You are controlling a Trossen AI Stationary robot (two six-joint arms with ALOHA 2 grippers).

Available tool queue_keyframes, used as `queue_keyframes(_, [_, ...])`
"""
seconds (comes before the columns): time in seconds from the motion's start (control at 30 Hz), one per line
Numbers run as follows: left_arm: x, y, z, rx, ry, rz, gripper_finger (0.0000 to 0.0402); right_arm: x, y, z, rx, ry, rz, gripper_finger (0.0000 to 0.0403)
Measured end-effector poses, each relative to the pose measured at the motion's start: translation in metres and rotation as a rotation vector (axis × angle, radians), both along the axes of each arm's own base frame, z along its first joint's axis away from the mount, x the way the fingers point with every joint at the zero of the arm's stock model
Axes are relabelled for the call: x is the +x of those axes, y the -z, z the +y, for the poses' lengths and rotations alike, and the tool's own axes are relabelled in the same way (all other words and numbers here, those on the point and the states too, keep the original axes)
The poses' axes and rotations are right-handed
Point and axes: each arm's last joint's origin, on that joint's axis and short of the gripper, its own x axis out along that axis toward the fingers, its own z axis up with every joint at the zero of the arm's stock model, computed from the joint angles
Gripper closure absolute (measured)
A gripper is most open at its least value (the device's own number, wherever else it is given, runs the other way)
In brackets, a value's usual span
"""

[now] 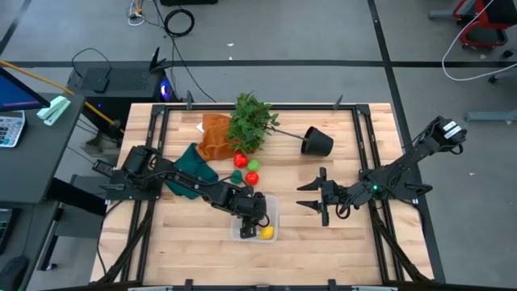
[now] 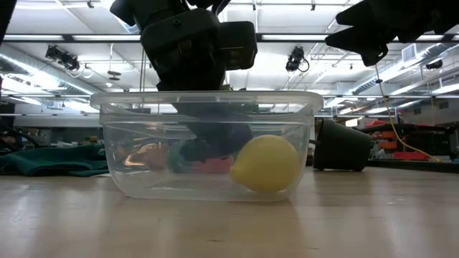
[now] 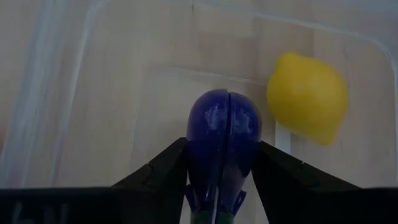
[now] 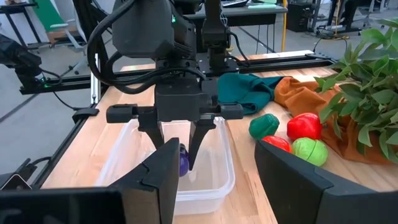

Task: Pick and placing Produce into tupperware
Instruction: Put the purple eggplant into the transparent bin, then put the green bell pepper into the transparent bin

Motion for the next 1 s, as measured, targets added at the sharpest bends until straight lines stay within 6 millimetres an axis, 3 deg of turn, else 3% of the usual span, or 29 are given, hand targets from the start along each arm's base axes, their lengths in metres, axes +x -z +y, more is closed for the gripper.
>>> queue_keyframes(0.33, [0.001, -0.001, 0.0, -0.008, -0.007, -0.011, 0.021, 0.0, 0.0, 0.0, 0.002, -0.004, 0.001, 0.0235])
queue_keyframes(0.8, [0.0, -0.003, 0.0, -0.018, 0.027, -0.007, 0.0228, 0.0, 0.0, 0.0, 0.002, -0.004, 0.001, 0.0235])
queue_keyframes(1.0, [-0.007, -0.023, 0.002, -0.024, 0.042, -0.025, 0.0228, 0.0, 0.0, 0.0, 0.003, -0.003, 0.0, 0.0235])
